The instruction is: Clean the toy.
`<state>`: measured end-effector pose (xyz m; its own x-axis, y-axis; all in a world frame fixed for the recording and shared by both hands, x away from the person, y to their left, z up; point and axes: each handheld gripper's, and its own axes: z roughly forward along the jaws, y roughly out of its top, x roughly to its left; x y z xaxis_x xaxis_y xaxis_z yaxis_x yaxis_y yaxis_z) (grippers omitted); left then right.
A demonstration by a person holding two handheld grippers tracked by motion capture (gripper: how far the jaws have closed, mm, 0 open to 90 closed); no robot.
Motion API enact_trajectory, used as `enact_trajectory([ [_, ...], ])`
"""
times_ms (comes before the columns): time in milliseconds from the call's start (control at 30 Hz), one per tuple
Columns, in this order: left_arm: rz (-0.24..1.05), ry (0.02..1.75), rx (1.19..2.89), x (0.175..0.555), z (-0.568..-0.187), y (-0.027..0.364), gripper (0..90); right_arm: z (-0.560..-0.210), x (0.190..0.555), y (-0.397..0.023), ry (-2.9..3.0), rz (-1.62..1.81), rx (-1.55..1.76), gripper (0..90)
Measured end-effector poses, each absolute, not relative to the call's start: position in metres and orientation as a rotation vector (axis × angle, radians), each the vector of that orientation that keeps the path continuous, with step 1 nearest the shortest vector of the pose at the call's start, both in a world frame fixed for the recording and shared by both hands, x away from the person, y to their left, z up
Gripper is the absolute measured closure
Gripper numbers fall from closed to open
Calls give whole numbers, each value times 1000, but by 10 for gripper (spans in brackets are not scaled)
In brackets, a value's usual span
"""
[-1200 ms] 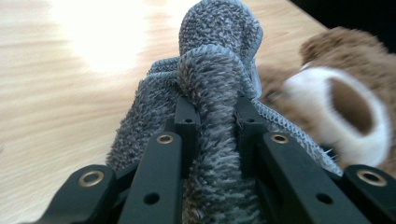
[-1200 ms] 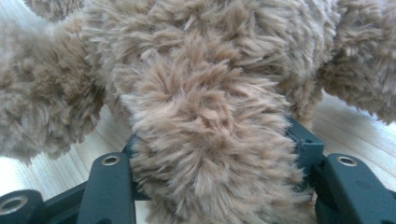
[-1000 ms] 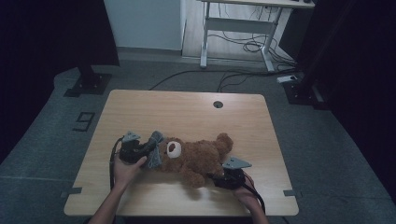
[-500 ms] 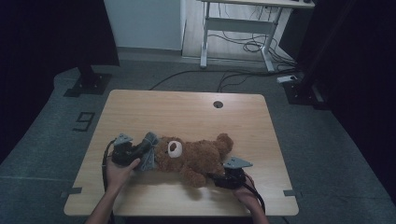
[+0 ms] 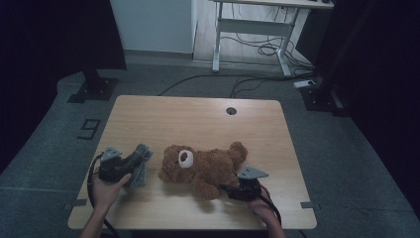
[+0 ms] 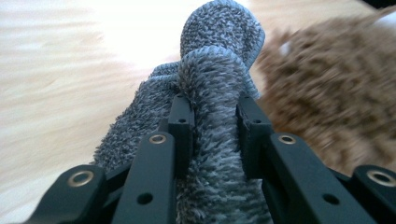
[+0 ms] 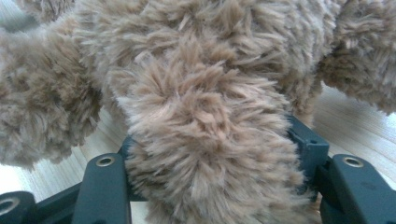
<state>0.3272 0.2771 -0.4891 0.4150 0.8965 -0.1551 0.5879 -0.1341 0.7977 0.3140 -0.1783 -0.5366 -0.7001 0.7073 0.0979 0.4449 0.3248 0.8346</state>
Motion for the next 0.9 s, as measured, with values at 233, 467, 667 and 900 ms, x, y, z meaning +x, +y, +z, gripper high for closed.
enact_trajectory([
  [233,520,1345,1829,316,-499,298,713,-537,314,-179,2312,1317,1040,398],
  [467,543,1380,1909,316,-512,297,684,-538,315,-180,2319,1328,1035,393],
  [667,551,1451,1915,318,-514,294,464,-538,314,-180,2322,1319,1031,391],
  [900,648,1334,1781,302,-489,282,213,-538,314,-180,2331,1299,1026,339],
])
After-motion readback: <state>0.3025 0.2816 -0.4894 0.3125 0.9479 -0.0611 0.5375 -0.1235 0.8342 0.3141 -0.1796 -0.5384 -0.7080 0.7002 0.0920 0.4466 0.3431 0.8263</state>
